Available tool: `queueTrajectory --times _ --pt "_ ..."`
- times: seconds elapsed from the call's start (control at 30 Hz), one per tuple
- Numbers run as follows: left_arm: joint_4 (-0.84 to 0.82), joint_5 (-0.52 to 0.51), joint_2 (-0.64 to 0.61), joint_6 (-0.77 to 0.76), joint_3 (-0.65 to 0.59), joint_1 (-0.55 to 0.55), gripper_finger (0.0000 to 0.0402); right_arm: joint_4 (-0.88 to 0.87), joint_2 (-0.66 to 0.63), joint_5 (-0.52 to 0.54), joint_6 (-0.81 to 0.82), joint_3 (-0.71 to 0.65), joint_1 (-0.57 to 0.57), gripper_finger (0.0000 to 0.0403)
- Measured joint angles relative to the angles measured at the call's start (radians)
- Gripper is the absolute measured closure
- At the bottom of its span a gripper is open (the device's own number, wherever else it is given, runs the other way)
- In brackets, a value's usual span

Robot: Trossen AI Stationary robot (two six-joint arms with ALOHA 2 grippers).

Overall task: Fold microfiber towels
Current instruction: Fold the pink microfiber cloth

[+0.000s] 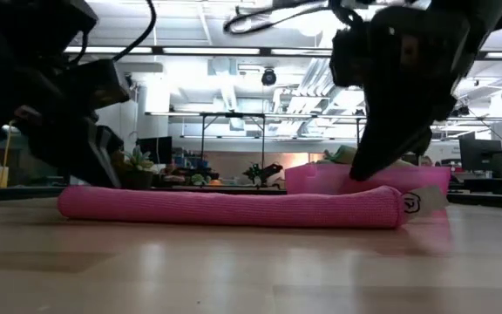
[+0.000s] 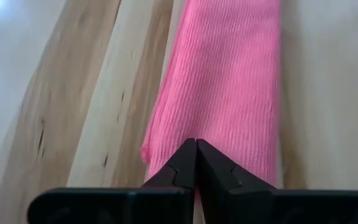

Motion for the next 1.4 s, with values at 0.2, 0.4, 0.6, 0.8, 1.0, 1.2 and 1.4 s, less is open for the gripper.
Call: queueTrajectory --times 0.2,0.4,0.6,0.8,1.0,1.2,1.4 --pt "-0.034 0.008 0.014 -0.026 -0.001 -0.005 0.0401 -0.041 0.035 -0.013 0.012 0.0 -0.019 0.0402" --pt "-0.07 0.006 0.014 -0.029 -0.001 -0.014 0.0401 -0.126 0.035 -0.014 -0.019 0.0 -0.037 0.0402" --pt "-0.064 0.006 0.013 -0.046 -0.001 -0.014 0.0401 -0.151 0.007 -0.017 -0.07 0.0 -0.052 0.0403" --pt "-0.064 0.006 0.009 -0.051 -0.001 -0.014 0.0401 -0.303 -0.09 0.009 -0.094 0.001 -0.064 0.0403" --pt "-0.079 0.056 -0.003 -0.055 0.01 -0.006 0.0401 -0.46 -0.171 0.052 -0.067 0.001 -0.036 0.0403" --pt "-0.159 0.126 -0.091 -0.05 0.055 0.026 0.0401 -0.495 -0.186 0.059 -0.028 0.001 -0.013 0.0403" --pt "-0.378 0.123 -0.248 -0.094 0.06 0.018 0.0401 -0.407 -0.219 -0.01 0.041 -0.082 0.013 0.0403"
